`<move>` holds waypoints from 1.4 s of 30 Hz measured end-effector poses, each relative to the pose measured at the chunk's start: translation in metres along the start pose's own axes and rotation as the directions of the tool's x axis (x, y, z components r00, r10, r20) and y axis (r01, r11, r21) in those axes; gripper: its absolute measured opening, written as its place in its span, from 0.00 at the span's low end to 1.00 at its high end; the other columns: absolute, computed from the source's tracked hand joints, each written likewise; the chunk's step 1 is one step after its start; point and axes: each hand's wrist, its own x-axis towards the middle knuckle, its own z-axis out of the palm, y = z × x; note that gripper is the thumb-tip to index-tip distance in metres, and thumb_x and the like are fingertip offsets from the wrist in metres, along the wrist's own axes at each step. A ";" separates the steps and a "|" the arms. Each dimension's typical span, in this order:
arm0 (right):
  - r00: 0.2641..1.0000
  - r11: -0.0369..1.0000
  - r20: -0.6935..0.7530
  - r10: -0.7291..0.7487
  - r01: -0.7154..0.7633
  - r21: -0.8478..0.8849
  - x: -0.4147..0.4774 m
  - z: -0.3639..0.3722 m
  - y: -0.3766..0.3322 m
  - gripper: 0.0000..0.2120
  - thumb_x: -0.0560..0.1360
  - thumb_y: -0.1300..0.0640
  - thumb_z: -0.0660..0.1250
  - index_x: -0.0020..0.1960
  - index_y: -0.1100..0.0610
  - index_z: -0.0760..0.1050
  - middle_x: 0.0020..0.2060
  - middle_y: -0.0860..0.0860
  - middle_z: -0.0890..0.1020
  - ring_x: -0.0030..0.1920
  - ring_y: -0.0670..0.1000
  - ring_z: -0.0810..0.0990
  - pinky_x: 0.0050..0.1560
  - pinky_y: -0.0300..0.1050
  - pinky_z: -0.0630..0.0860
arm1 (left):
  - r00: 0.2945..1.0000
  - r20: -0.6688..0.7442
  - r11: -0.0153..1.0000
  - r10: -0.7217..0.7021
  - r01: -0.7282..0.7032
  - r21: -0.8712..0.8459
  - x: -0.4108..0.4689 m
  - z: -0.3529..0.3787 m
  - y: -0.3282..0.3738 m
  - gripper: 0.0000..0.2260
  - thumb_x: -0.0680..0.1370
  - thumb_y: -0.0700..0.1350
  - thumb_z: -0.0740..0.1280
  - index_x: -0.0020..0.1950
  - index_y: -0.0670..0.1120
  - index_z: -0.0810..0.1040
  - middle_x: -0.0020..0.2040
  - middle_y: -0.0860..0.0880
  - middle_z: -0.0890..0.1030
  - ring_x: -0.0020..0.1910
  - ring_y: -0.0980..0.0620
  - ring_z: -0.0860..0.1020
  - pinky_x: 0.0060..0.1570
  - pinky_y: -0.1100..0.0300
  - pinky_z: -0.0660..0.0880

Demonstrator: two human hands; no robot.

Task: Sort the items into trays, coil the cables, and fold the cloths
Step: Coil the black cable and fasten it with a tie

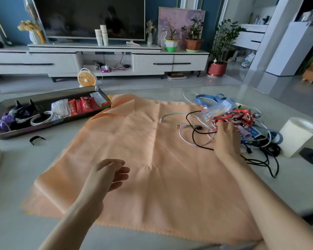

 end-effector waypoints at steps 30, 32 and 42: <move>0.659 0.218 0.199 -0.725 -0.055 0.974 -0.162 -0.090 -0.103 0.06 0.69 0.60 0.60 0.42 0.51 0.74 0.29 0.45 0.75 0.31 0.45 0.71 0.34 0.36 0.68 | 0.877 0.475 0.696 -0.074 0.386 -0.605 -0.018 -0.002 -0.001 0.09 0.77 0.42 0.59 0.55 0.40 0.70 0.31 0.48 0.77 0.24 0.54 0.74 0.25 0.65 0.72; 0.623 0.252 0.239 -0.745 -0.069 0.965 -0.160 -0.093 -0.102 0.07 0.67 0.61 0.59 0.42 0.51 0.72 0.25 0.46 0.71 0.28 0.45 0.68 0.30 0.35 0.65 | 0.888 0.455 0.675 -0.064 0.374 -0.636 -0.015 -0.005 -0.001 0.08 0.78 0.41 0.59 0.56 0.42 0.68 0.31 0.49 0.77 0.22 0.57 0.70 0.23 0.67 0.68; 0.656 0.673 0.308 -0.689 0.421 0.609 -0.133 -0.086 -0.089 0.05 0.72 0.54 0.61 0.42 0.44 0.74 0.27 0.35 0.74 0.31 0.40 0.71 0.33 0.33 0.67 | 0.986 0.157 0.564 0.054 0.099 -0.820 0.012 -0.045 0.011 0.11 0.81 0.38 0.53 0.46 0.38 0.73 0.27 0.48 0.74 0.25 0.54 0.74 0.36 0.58 0.80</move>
